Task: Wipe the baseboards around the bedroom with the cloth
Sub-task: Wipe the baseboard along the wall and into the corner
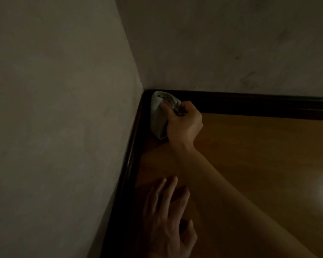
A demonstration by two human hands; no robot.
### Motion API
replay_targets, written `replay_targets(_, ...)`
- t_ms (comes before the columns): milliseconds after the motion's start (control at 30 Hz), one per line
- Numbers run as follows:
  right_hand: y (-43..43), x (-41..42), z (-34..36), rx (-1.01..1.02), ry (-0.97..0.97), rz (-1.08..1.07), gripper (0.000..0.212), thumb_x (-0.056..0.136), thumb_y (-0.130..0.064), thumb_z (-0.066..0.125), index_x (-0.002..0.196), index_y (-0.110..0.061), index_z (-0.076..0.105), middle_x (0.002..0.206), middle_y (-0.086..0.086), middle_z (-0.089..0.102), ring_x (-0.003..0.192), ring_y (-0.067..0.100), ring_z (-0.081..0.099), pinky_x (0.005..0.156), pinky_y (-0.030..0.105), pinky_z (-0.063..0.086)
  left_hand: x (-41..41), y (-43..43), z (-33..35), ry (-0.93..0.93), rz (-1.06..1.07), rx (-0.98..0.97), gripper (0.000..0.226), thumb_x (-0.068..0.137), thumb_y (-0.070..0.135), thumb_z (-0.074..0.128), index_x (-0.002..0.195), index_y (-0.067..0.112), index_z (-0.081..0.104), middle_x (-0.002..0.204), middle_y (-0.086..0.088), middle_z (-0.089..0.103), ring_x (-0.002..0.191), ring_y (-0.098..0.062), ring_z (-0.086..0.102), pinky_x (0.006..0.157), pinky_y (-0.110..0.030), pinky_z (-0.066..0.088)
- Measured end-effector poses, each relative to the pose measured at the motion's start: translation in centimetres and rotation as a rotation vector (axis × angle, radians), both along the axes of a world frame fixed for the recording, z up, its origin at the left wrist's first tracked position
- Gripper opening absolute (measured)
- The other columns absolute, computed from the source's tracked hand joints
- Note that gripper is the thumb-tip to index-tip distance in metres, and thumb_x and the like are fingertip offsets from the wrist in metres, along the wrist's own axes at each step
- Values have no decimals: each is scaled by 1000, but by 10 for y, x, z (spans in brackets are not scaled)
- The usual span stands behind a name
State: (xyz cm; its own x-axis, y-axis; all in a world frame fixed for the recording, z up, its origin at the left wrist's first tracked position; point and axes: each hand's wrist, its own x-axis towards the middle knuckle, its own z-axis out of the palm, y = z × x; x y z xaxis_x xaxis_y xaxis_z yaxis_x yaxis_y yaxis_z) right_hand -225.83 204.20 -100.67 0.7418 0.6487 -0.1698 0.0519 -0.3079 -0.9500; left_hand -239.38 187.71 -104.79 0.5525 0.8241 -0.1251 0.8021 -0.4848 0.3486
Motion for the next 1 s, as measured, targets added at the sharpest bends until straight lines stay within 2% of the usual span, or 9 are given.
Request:
replay_targets(133, -6, 1, -11, 64, -73, -117, 37, 84, -33, 80, 70, -23, 48, 78, -3, 56, 67, 5, 51, 57, 10, 38, 3, -1, 0, -51, 30, -11, 60, 61, 55, 69, 120, 42, 67, 156, 9, 45, 143, -23, 41, 115, -46, 25)
replay_targets(233, 2, -7, -9, 53, -127, 16, 29, 85, -31, 79, 78, -19, 54, 88, -4, 58, 76, 4, 53, 61, 10, 38, 2, 0, -2, -28, 19, -16, 61, 64, 57, 64, 123, 42, 67, 156, 9, 44, 144, -23, 39, 115, -44, 20)
replay_targets(300, 1, 0, -9, 38, -166, 45, 28, 85, -32, 79, 79, -18, 55, 87, -4, 58, 75, 5, 53, 60, 11, 37, 1, 0, 1, -33, 22, -19, 68, 62, 55, 62, 129, 42, 64, 156, 9, 44, 142, -23, 41, 115, -42, 19)
replay_targets(400, -18, 31, -14, 40, -203, -96, 36, 84, -35, 79, 74, -19, 49, 79, -1, 55, 67, 6, 48, 56, 13, 32, 3, -2, 6, -57, 29, -7, 81, 62, 54, 63, 142, 42, 55, 156, 8, 44, 143, -21, 39, 117, -39, 18)
replay_targets(533, -39, 57, -14, 32, -234, -237, 35, 85, -31, 79, 75, -15, 49, 82, 2, 57, 66, 2, 47, 57, 7, 35, 3, -2, 7, -91, 16, 25, 81, 61, 49, 64, 141, 38, 59, 154, 3, 47, 141, -24, 45, 115, -44, 28)
replay_targets(667, -27, 47, -13, 11, -223, -120, 33, 82, -34, 81, 78, -14, 54, 83, 1, 60, 70, 6, 52, 57, 11, 36, 1, -2, 3, -69, 5, 12, 83, 64, 50, 63, 145, 38, 54, 158, 3, 43, 144, -24, 40, 118, -44, 23)
replay_targets(767, -27, 46, -12, -1, -220, -56, 34, 83, -37, 81, 74, -17, 54, 76, -4, 59, 64, 1, 53, 54, 9, 38, 0, -2, 2, -48, 5, 9, 85, 65, 52, 61, 149, 41, 47, 161, 5, 38, 146, -24, 36, 118, -44, 20)
replay_targets(867, -35, 53, -10, -14, -181, -14, 35, 87, -39, 77, 77, -8, 64, 68, -6, 60, 60, -8, 55, 48, 8, 38, 2, -3, 4, -94, 12, 46, 80, 65, 48, 62, 145, 38, 54, 157, 3, 44, 143, -25, 42, 116, -46, 27)
replay_targets(1000, -49, 72, -9, -48, -189, -108, 36, 87, -42, 75, 74, -10, 64, 68, -8, 60, 58, 1, 56, 48, 12, 42, 1, -4, 0, -106, 18, 82, 77, 65, 48, 63, 141, 36, 59, 154, 2, 48, 141, -28, 45, 116, -46, 29)
